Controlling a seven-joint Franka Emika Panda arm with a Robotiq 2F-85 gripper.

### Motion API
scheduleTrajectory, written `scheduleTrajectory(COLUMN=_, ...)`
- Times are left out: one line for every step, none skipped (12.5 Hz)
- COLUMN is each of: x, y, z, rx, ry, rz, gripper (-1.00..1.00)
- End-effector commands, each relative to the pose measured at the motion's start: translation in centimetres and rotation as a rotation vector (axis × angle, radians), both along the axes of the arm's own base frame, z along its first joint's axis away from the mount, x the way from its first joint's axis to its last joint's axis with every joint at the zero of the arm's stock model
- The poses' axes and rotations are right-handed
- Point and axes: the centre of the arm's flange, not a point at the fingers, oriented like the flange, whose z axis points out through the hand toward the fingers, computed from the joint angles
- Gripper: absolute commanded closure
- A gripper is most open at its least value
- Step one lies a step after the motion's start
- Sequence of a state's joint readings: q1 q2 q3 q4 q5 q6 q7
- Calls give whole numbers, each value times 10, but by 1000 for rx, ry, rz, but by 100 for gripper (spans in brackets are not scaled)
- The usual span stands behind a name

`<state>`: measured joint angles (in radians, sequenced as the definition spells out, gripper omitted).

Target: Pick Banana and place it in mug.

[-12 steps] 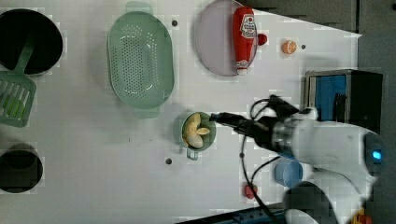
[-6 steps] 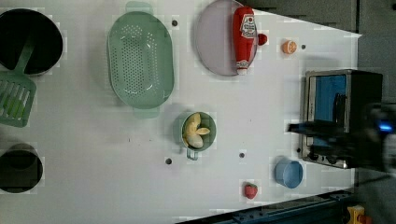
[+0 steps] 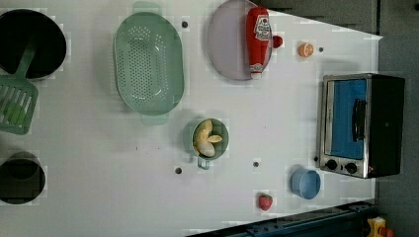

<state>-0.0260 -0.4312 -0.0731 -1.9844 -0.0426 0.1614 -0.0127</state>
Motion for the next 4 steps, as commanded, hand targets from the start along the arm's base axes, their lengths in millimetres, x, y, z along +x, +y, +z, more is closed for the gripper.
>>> scheduleTrajectory(x=12, y=26, z=-41, rx=-6, ry=125, rz=50, gripper=-100)
scheduleTrajectory(x=11, y=29, z=-44, rx=3, ry=147, rz=22, gripper=-100)
scheduleTrajectory(x=10, y=30, z=-46, rx=6, ry=165, rz=9, gripper=-100)
scheduleTrajectory(x=10, y=31, z=-46, rx=5, ry=164, rz=10, gripper=-100)
